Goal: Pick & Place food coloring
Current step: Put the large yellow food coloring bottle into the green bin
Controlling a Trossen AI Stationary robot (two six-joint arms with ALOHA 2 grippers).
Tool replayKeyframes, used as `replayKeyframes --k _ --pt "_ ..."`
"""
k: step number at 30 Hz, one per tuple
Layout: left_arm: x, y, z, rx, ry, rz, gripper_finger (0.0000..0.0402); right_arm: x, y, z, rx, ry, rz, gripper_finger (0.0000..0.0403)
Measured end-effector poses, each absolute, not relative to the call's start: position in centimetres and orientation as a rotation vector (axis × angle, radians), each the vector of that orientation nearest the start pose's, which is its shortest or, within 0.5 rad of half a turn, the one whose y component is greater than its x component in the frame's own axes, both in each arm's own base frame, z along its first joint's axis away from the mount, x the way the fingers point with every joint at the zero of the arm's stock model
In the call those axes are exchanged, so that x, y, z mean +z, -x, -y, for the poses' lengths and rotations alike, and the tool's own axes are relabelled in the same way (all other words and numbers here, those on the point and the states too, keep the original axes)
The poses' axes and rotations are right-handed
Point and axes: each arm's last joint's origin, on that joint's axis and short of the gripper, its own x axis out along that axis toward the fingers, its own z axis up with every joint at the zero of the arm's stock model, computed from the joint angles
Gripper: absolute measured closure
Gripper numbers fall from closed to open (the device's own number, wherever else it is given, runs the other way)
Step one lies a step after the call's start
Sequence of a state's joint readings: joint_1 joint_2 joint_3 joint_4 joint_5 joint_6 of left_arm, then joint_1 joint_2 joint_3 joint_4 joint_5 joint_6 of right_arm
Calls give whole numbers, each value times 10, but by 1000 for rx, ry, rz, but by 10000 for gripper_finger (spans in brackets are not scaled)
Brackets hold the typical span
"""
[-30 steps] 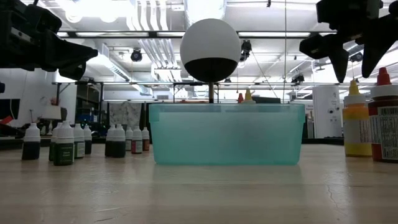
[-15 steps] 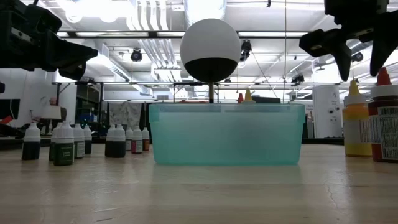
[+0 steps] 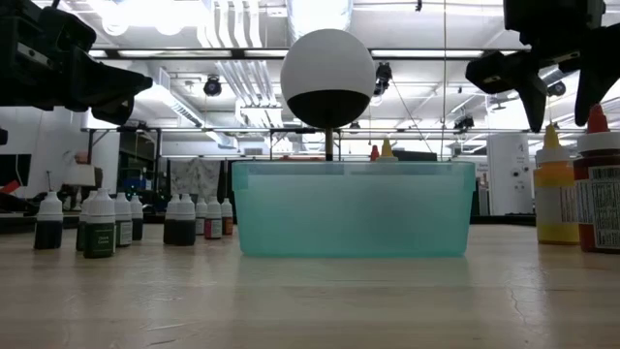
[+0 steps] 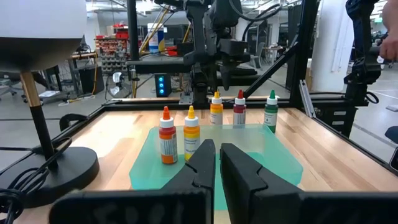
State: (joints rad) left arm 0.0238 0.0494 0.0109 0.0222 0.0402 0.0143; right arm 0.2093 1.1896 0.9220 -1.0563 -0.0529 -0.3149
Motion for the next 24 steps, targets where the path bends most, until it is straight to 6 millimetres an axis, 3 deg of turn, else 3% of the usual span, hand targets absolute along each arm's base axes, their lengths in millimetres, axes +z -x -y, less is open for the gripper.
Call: replayKeyframes --k 24 --pt "165 -100 -1 -17 -14 -16 401 230 -193 -42 402 391 -1271 236"
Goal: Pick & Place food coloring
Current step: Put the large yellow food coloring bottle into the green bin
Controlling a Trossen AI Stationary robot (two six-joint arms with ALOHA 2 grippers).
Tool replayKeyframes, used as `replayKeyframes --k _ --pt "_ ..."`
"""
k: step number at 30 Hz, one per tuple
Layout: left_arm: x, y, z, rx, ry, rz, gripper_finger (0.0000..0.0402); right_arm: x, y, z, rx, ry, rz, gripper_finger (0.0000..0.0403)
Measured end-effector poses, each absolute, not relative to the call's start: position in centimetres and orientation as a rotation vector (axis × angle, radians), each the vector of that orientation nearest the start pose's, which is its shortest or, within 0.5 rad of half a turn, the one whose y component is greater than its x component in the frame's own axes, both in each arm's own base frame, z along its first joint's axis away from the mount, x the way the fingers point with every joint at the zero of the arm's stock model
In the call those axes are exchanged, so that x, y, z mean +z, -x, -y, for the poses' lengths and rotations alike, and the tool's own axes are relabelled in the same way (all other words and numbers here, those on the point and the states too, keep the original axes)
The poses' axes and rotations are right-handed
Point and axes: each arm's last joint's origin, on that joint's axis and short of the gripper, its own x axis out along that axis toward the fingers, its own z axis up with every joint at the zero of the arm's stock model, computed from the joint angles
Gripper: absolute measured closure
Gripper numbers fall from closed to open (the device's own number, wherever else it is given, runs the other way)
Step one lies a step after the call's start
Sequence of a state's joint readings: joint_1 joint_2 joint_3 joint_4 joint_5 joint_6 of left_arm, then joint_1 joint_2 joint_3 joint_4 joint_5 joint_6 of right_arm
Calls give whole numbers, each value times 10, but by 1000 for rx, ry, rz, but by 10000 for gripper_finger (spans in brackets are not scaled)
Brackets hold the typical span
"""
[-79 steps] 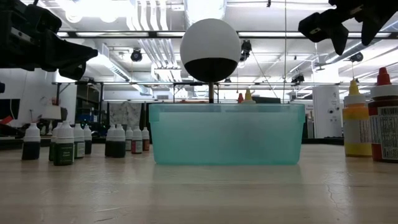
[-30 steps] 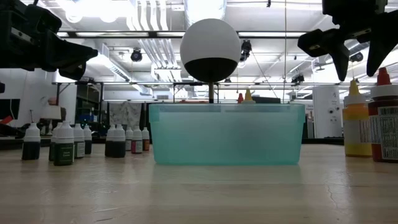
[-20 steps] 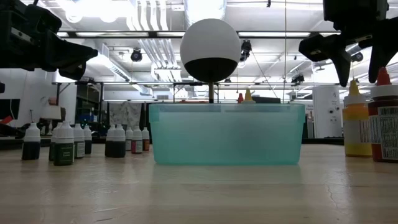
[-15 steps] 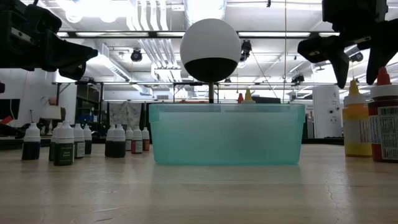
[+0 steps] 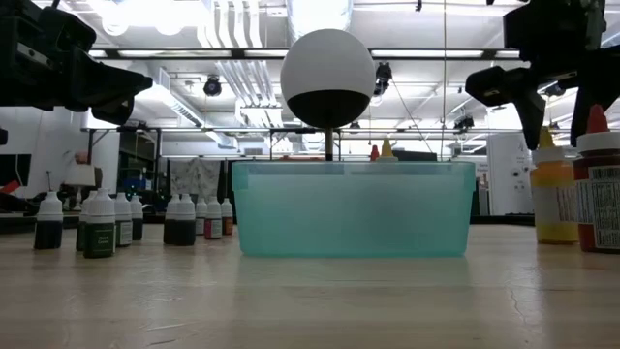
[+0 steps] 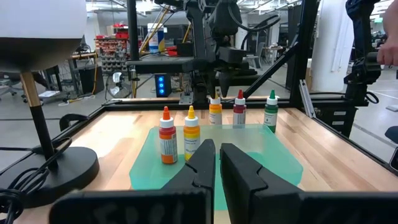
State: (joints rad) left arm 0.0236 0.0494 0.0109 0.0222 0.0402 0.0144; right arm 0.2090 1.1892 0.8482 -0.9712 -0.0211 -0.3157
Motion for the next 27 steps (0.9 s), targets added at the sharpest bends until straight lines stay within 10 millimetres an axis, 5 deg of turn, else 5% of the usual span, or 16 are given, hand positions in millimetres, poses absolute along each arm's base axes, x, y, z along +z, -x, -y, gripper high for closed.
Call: replayKeyframes --k 27 --pt "165 -100 -1 -17 -14 -16 401 221 -192 -41 400 391 -1272 236"
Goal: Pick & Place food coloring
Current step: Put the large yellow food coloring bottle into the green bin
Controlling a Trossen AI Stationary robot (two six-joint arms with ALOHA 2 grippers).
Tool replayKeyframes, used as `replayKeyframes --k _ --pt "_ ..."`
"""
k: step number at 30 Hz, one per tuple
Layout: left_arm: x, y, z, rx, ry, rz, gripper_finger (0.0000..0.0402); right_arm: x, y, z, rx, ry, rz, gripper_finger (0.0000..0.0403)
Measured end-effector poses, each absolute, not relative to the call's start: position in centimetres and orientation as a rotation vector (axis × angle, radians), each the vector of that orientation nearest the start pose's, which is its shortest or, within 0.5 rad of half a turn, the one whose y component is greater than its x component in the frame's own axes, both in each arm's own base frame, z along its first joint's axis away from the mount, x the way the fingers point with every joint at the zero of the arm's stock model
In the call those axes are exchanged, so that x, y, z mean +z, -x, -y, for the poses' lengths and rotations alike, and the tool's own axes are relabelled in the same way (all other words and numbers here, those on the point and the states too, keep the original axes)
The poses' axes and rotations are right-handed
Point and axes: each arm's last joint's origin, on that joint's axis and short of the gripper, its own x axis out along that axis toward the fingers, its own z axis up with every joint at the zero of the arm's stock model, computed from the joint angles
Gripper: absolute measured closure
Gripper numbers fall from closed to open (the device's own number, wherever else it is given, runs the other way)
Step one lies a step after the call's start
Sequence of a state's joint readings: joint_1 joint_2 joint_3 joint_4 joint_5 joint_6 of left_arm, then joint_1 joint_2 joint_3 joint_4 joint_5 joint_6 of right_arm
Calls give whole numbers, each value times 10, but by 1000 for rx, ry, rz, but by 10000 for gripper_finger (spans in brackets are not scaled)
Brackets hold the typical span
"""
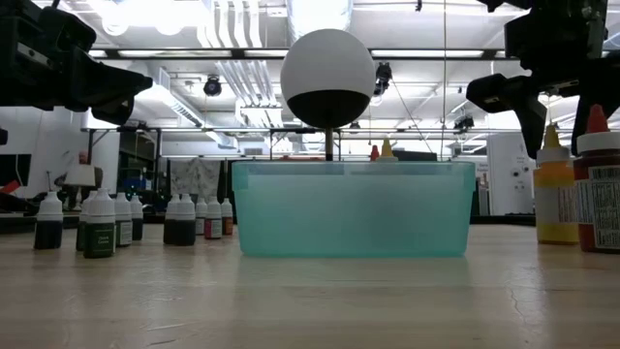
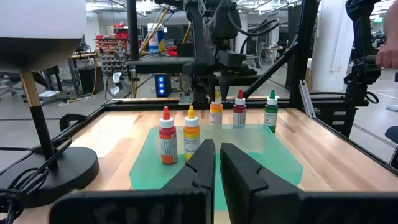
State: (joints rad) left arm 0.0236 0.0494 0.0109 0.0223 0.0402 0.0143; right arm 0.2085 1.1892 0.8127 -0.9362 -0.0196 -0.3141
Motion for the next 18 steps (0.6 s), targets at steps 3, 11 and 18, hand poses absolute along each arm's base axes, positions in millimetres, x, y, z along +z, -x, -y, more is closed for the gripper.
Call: replayKeyframes --k 3,11,18 --pt "165 -100 -1 -17 -14 -16 401 221 -192 -41 400 391 -1272 238" --pt "165 -100 -1 -17 -14 -16 401 218 -191 -39 393 382 -1280 292" --pt "165 -100 -1 -17 -14 -16 401 220 -192 -39 393 382 -1279 301"
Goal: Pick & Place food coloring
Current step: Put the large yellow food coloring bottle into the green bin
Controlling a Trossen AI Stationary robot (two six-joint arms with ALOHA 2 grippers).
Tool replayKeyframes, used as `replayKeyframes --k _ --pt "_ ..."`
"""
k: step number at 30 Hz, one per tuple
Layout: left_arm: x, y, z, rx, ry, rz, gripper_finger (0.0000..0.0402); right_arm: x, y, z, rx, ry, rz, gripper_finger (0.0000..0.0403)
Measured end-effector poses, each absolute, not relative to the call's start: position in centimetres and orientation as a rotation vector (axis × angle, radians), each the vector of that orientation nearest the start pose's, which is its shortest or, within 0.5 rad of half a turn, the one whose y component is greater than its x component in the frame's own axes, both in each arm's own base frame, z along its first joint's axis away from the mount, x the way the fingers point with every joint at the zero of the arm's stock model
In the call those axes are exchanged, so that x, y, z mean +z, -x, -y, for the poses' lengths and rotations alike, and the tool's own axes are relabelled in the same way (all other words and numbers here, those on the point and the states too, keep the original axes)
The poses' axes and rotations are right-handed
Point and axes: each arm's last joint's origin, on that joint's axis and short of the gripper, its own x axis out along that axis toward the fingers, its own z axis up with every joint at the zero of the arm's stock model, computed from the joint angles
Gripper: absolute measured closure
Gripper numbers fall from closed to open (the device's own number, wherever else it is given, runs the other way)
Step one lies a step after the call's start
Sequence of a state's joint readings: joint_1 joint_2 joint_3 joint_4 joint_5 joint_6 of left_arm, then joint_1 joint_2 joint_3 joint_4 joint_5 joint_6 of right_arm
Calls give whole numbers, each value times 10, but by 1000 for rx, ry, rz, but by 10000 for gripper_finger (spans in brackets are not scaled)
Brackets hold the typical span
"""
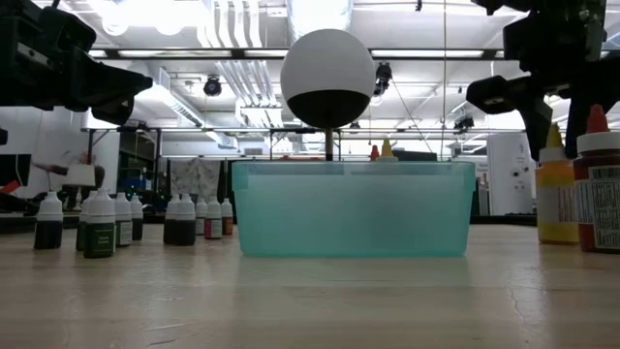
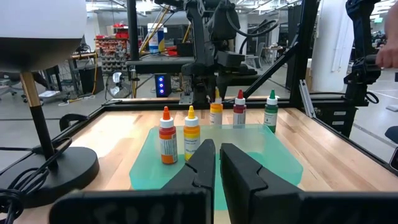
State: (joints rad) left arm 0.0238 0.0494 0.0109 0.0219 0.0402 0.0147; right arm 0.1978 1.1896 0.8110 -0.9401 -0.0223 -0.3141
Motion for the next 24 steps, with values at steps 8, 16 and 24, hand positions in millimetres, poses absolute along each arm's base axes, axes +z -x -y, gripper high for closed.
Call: replayKeyframes --k 8,16,24 --pt "165 -100 -1 -17 -14 -16 401 244 -202 -38 364 360 -1222 297" --pt "165 -100 -1 -17 -14 -16 401 272 -224 -31 304 303 -1230 297" --pt "165 -100 -1 -17 -14 -16 401 286 -256 -34 280 270 -1236 297"
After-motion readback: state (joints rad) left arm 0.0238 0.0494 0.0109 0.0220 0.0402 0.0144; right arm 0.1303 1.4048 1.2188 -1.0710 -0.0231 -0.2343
